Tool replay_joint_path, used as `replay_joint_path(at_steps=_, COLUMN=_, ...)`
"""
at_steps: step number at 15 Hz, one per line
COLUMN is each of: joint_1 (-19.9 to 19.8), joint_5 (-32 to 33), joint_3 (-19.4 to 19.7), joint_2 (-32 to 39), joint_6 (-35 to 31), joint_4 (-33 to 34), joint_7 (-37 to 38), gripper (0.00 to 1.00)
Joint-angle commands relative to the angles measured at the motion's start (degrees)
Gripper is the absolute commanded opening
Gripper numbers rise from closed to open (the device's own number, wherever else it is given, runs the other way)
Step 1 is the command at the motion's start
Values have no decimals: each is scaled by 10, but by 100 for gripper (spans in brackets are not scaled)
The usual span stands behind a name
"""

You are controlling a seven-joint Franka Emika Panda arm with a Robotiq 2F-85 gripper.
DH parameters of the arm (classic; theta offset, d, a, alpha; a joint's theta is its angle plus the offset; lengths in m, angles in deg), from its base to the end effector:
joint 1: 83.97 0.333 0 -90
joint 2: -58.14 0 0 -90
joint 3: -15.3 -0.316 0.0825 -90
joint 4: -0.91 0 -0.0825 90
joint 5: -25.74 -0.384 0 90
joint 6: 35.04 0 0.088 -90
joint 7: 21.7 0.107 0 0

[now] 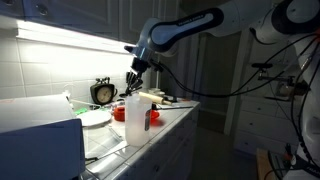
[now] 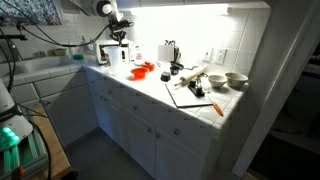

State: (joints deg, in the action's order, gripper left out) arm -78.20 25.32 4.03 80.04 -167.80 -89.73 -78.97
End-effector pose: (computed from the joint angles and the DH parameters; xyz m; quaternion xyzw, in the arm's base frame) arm 0.6740 0.1870 0.4588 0.7927 0.5815 0.1810 0.0261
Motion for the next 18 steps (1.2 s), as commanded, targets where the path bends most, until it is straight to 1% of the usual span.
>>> replay_joint_path(at_steps=1, joint_1=-2, joint_5=5, joint_3=-3, joint_2=-32, joint_6=-12, joint_4=-41, joint_7=-1, gripper=2)
replay_joint_path(at_steps=7, joint_1=-5, joint_5=-2, joint_3=-3, joint_2=-43, joint_6=-12, joint_4=-43, joint_7=0, gripper=2)
replay_joint_path(at_steps=10, joint_1=-10, joint_5=-7, joint_3=-5, joint_2=-61, joint_6=-17, joint_4=-68, joint_7=-10, gripper=2)
replay_joint_path(at_steps=12, joint_1=-14, joint_5=-13, joint_3=-7, joint_2=-80, joint_6=-27, joint_4=-96, joint_7=-21, gripper=2)
replay_joint_path(at_steps=14, joint_1=-18, joint_5=-22, joint_3=-7, joint_2=-101, joint_6=-58, joint_4=-133, joint_7=-30, gripper=2)
replay_joint_path(at_steps=18, joint_1=-22, joint_5=-47, joint_3=-8, joint_2=-140, joint_6=-147, joint_4=-211, joint_7=-38, gripper=2)
